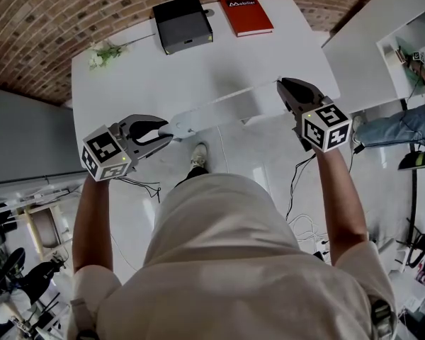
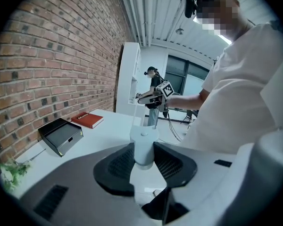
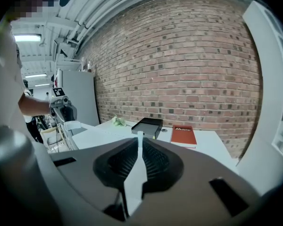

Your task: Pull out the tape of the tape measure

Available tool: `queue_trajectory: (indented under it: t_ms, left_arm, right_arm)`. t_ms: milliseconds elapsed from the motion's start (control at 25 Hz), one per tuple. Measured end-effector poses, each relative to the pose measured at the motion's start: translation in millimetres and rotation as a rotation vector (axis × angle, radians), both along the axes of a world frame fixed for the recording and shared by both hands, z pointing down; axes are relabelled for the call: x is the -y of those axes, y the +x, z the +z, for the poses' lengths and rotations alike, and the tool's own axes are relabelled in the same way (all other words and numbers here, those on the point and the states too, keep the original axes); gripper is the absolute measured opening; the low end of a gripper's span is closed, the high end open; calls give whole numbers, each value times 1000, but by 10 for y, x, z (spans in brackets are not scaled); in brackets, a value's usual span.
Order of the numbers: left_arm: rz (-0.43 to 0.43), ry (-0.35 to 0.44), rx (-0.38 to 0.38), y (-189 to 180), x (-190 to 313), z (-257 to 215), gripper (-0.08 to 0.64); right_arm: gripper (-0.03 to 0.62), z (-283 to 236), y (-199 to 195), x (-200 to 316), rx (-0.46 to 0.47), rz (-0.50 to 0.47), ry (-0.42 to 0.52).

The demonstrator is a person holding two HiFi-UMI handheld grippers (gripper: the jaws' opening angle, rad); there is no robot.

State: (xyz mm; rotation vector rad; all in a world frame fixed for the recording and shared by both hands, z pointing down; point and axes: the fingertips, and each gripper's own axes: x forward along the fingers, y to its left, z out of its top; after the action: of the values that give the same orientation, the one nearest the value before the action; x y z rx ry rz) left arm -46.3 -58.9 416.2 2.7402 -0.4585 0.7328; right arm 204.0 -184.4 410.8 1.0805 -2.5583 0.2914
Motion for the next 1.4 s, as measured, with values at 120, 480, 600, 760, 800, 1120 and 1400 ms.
queue_trajectory:
  t_ms: [120,480,600,760,800,1120,1400]
  left_arm:
    - [-10,-2,-10,-20,17,1,121]
    - [-32,-8,0,-131,48,44,121]
    - [-32,-12,-14,-124,46,43,121]
    - [-38,-10,-19,-115,34,33,121]
    - [-44,-13,-23,-127,34,30,121]
    - [-45,-3,-8,-136,57,24,121]
    - [-58,-11,7,-186,45,89,121]
  right_arm:
    - [34,3,-13,2,0,0,7]
    - [34,16,171,112,-20,66,13]
    - [34,30,173,117,-14,70,11]
    - [34,26,331,183,-15,124,17]
    - [34,27,391,204,-10,138,13]
    - [34,50,472,200,-16,144,7]
    - [34,31,656,259,-18,180,19]
